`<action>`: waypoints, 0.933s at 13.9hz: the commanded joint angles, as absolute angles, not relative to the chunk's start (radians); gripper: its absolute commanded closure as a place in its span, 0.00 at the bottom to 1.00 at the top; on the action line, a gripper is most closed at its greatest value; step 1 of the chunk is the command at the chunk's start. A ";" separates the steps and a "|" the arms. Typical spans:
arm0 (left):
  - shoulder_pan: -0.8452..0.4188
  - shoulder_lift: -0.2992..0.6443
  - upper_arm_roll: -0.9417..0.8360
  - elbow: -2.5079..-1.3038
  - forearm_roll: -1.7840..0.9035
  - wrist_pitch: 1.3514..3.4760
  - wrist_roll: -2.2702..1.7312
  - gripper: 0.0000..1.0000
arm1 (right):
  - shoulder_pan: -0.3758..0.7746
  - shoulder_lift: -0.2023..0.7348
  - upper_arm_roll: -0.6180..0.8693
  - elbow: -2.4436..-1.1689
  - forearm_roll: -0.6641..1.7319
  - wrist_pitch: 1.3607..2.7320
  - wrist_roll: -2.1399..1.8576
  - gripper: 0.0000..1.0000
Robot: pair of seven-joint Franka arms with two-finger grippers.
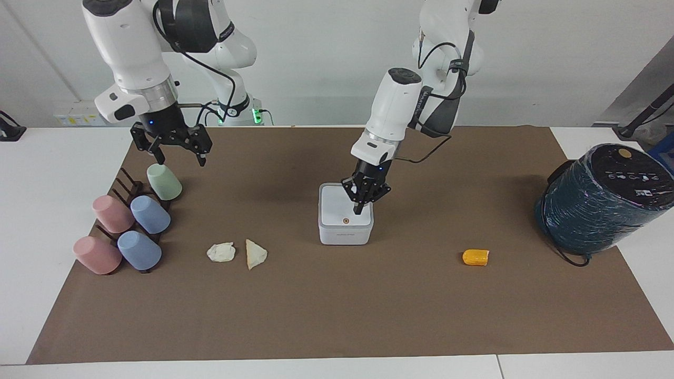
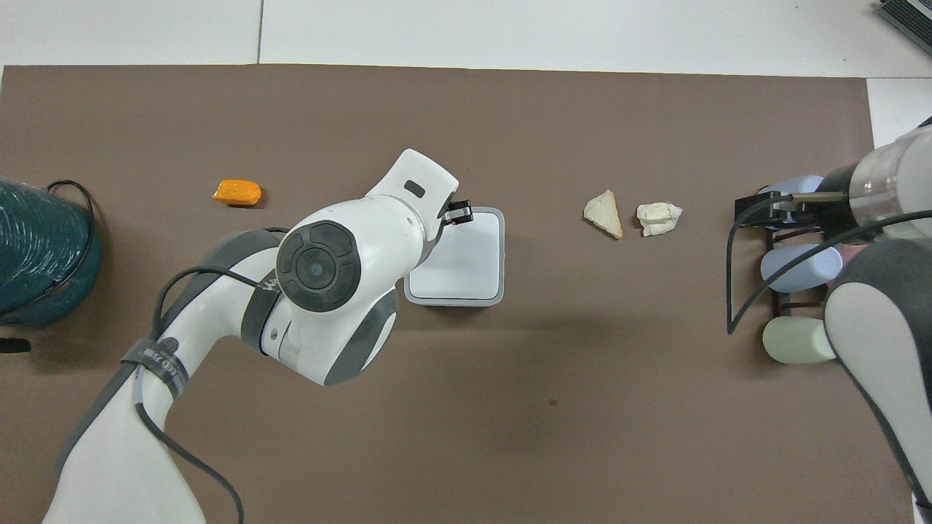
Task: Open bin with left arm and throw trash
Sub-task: 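Lift the lid with the left gripper while the right gripper grasps paper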
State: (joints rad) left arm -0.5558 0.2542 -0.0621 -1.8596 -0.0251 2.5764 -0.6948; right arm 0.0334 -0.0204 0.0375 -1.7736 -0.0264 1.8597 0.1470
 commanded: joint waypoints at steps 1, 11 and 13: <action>-0.587 0.287 -0.044 -1.867 -0.038 2.622 -0.713 0.97 | 0.023 0.059 0.040 -1.818 -0.021 1.998 0.140 0.00; -0.612 0.288 -0.043 -1.912 -0.038 2.588 -0.703 0.96 | 0.035 0.394 0.040 -1.885 -0.023 2.411 0.141 0.00; -0.591 0.284 -0.038 -1.809 -0.037 2.437 -0.695 0.96 | 0.031 0.397 0.040 -1.930 -0.023 2.441 0.140 0.15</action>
State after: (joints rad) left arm -0.5943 0.2911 -0.0540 -1.8575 -0.0252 2.5683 -0.7051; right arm 0.0382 0.4083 0.0362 -1.8808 -0.0264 2.4056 0.1470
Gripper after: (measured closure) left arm 0.956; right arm 0.004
